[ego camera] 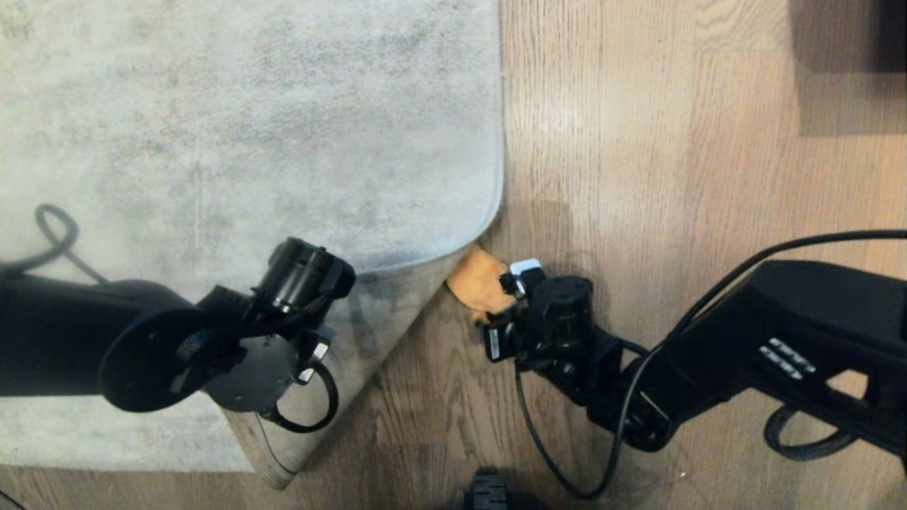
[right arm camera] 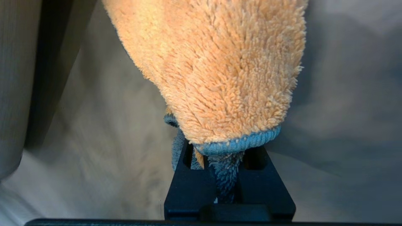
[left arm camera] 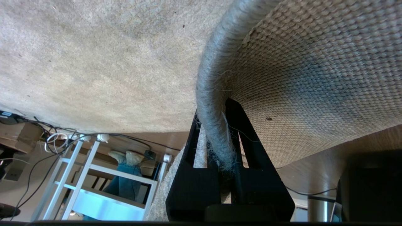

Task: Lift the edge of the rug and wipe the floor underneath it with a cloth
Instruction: Wipe the floor under the carpet with a rag, then lay down the carpet

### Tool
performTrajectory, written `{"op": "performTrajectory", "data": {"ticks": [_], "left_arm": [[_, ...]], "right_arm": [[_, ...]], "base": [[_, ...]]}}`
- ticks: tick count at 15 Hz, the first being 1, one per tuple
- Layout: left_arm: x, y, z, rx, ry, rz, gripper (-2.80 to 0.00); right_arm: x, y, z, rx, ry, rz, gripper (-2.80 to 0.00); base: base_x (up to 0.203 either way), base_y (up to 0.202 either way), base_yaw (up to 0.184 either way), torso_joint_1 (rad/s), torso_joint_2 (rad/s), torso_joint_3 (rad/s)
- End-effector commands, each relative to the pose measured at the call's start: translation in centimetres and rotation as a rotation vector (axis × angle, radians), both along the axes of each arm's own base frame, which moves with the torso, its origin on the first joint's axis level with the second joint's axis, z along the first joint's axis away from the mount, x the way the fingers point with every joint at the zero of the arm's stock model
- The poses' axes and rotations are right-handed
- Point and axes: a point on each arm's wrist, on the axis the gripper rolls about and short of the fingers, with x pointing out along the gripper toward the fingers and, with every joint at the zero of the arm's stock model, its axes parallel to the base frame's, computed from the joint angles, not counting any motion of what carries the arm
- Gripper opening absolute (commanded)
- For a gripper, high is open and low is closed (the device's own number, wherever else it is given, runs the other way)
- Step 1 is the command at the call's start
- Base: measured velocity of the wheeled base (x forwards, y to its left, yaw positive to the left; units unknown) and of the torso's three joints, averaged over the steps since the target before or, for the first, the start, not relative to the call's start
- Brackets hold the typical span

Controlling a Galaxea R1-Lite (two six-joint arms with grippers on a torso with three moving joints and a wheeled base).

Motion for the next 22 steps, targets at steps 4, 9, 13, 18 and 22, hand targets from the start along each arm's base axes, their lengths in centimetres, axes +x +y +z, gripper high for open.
{"op": "performTrajectory", "data": {"ticks": [4,9,13,18,22], "left_arm": [[-0.2,-0.3,0.0,0.003,-0.003,-0.007,-2.80],[-0.3,-0.6,0.0,0.004,-0.001,-0.020,-2.80],[-0.4,-0.8,-0.1,0.005,-0.001,-0.028,-2.80],[-0.6,-1.1,0.0,0.005,-0.005,-0.038,-2.80],[-0.6,-1.0,0.1,0.005,-0.006,-0.038,-2.80]], "right_arm": [[-0.1,-6.2,8.6,0.083,-0.118,-0.133,-2.80],[-3.8,-11.2,11.6,0.092,-0.141,-0.205,-2.80],[-6.9,-14.9,12.0,0.086,-0.149,-0.275,-2.80],[-11.1,-18.9,11.1,0.024,-0.151,-0.355,-2.80],[-14.9,-21.1,9.8,0.004,-0.146,-0.401,-2.80]], "base": [[0.000,0.000,0.000,0.000,0.00,0.000],[0.000,0.000,0.000,0.000,0.00,0.000],[0.000,0.000,0.000,0.000,0.00,0.000],[0.000,0.000,0.000,0.000,0.00,0.000],[0.000,0.000,0.000,0.000,0.00,0.000]]}}
